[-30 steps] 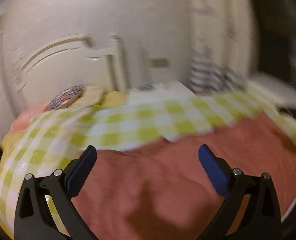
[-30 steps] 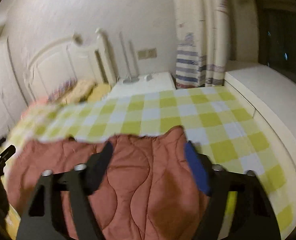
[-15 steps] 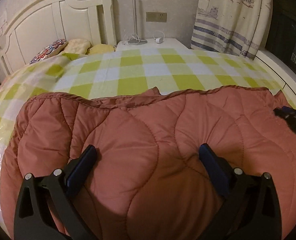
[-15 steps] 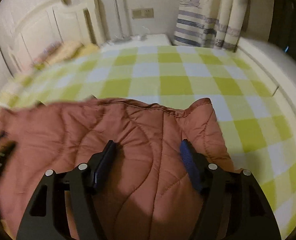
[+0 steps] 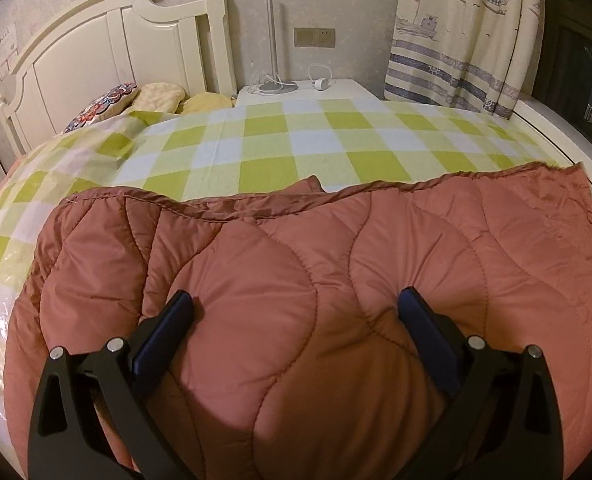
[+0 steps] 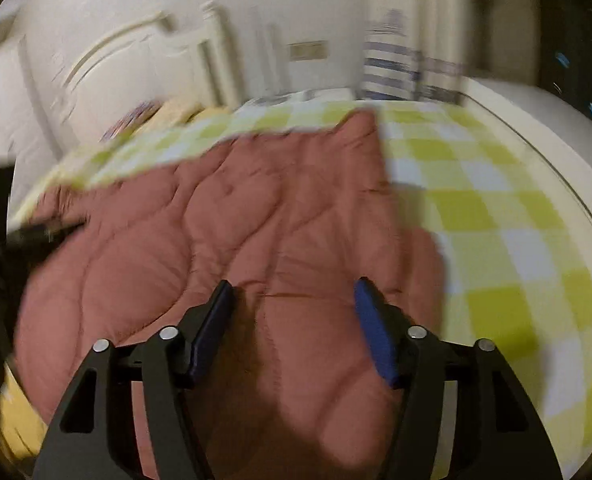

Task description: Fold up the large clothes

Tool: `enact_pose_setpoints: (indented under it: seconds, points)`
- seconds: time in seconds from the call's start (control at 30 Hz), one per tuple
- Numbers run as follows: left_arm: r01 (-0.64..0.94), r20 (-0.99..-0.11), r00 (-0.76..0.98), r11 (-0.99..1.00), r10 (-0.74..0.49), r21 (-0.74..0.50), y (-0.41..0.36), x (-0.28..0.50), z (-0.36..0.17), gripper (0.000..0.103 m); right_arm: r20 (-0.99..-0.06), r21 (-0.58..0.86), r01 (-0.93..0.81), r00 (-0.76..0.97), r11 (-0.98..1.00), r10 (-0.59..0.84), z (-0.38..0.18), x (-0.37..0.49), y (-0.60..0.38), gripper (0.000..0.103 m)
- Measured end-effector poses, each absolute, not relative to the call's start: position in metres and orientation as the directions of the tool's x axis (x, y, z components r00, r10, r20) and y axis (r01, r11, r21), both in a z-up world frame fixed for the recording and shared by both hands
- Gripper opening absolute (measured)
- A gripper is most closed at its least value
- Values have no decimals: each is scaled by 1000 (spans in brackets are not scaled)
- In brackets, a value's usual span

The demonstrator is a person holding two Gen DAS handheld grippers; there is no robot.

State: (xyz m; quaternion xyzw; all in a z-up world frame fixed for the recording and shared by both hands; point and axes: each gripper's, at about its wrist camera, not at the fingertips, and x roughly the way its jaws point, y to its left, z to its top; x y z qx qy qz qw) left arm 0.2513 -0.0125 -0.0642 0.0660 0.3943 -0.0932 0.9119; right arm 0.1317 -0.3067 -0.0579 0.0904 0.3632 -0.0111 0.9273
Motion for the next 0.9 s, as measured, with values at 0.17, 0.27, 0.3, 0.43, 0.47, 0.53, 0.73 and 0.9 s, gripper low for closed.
enact_pose_setpoints:
  seconds: [0.17,0.27,0.3,0.43,0.47,0.53,0.73,0.9]
  points:
    - [222,-734,668,974,-121,42,-12,253,-64,101,-639,175,78,767,982,53,-54,110,-310,59]
    - [225,-734,667,974,-128,34,-13,252,-64,101,-701,147,70,711,987,54,-77,116,-309,60]
    - [225,-733,668,974,-129,34,-13,252,-64,101,-708,140,87,706,986,39,-73,114,-310,60]
    - [226,-737,664,974,-128,34,-12,253,-64,101,-634,49,134,770,990,-73,-18,120,-287,63]
    - [226,-735,665,974,-129,33,-12,253,-64,101,-612,44,109,788,993,-59,-7,122,-279,65]
    - [226,-736,665,974,-129,33,-12,253,-64,101,-587,26,39,809,999,-16,9,143,-249,76]
    - [226,-735,665,974,-135,26,-13,253,-63,101,-701,-51,-70,713,996,14,-21,233,-186,82]
    - [229,-753,641,974,-149,1,-15,256,-62,101,-814,25,-30,580,999,38,-77,270,-194,92]
